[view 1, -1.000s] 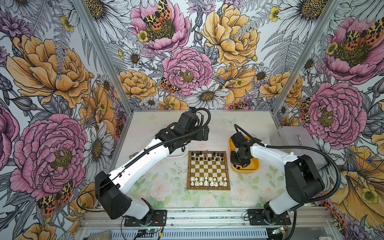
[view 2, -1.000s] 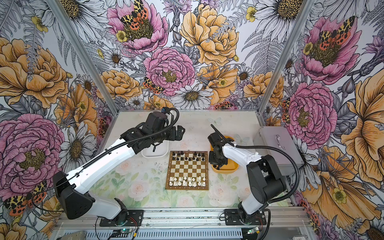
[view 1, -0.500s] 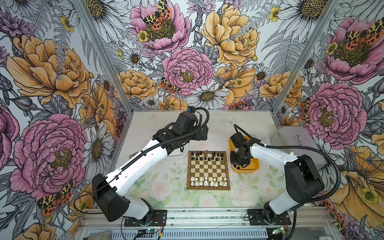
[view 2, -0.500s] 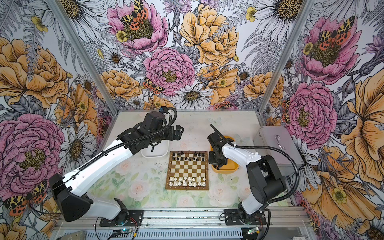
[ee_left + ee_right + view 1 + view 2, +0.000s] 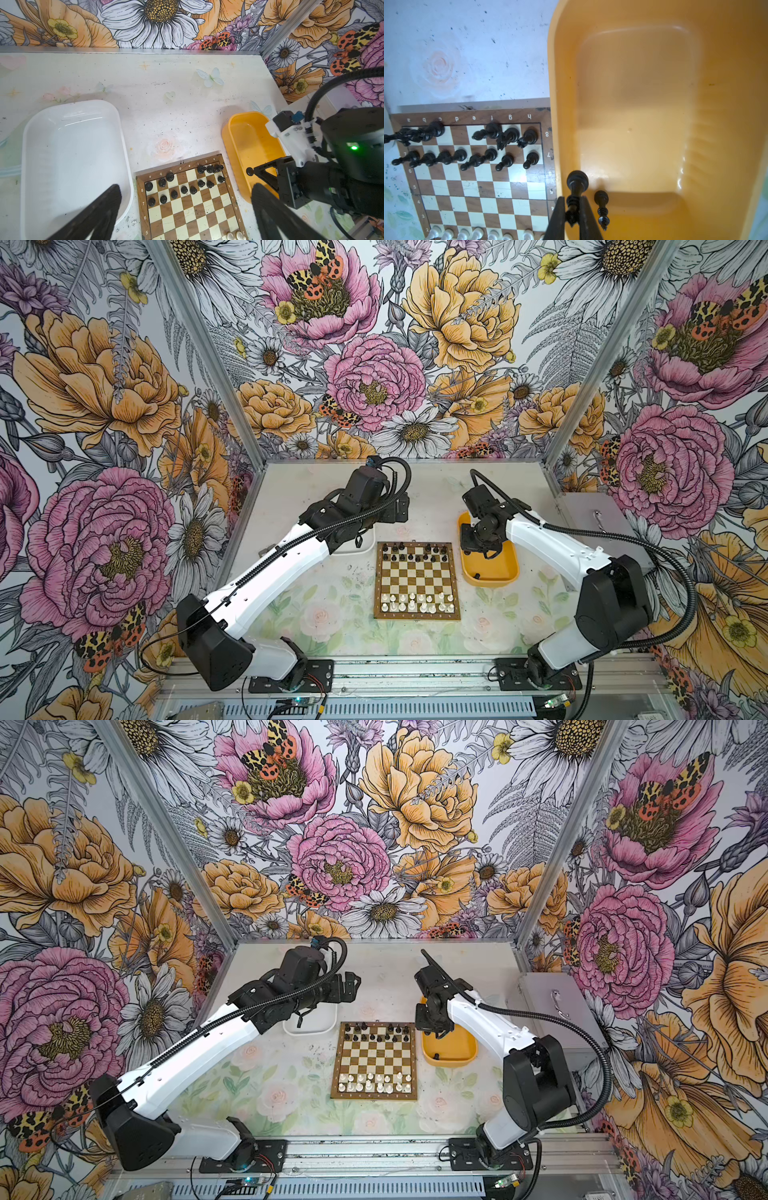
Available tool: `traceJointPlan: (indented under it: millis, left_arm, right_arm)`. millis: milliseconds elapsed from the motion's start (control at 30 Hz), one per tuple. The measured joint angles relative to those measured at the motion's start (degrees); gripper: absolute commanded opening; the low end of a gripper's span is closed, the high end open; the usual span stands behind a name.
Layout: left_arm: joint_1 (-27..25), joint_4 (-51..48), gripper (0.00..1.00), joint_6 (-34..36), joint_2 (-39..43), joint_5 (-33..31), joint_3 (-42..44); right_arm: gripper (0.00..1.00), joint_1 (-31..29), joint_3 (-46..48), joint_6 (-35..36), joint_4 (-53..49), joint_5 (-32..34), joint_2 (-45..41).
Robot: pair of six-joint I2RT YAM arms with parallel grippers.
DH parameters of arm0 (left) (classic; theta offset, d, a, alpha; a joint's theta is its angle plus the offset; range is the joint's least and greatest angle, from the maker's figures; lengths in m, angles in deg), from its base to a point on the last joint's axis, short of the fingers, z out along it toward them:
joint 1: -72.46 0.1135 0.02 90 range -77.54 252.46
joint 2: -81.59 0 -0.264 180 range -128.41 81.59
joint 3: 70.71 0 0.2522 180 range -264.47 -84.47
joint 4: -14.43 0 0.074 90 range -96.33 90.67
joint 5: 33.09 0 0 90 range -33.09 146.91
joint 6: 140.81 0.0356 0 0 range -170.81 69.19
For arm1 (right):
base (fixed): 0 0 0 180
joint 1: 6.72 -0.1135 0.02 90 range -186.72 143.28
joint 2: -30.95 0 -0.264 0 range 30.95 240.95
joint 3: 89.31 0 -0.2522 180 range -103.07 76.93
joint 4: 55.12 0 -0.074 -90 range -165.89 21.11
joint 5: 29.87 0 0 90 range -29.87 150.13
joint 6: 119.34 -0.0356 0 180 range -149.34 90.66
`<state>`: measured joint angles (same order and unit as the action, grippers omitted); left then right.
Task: Set up the chess pieces on the board
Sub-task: 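Lift the black piece out of the yellow tub with the right gripper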
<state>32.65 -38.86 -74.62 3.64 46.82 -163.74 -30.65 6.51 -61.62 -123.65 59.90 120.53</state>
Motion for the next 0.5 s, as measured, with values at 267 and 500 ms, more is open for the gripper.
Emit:
traceJointPlan:
  millis: [267,500]
  left_arm:
    - [2.99,-0.07,0.99,-0.48,4.85,-0.24,3.65]
    - [5.40,-0.11,0.99,-1.33,8.37,-0.50,6.62]
  right_arm:
    - [0.08,-0.04,-8.11,1.53,-4.39,0.17,0.26]
    - [0.08,-2.34,-17.73,2.54,-6.75,0.15,4.57]
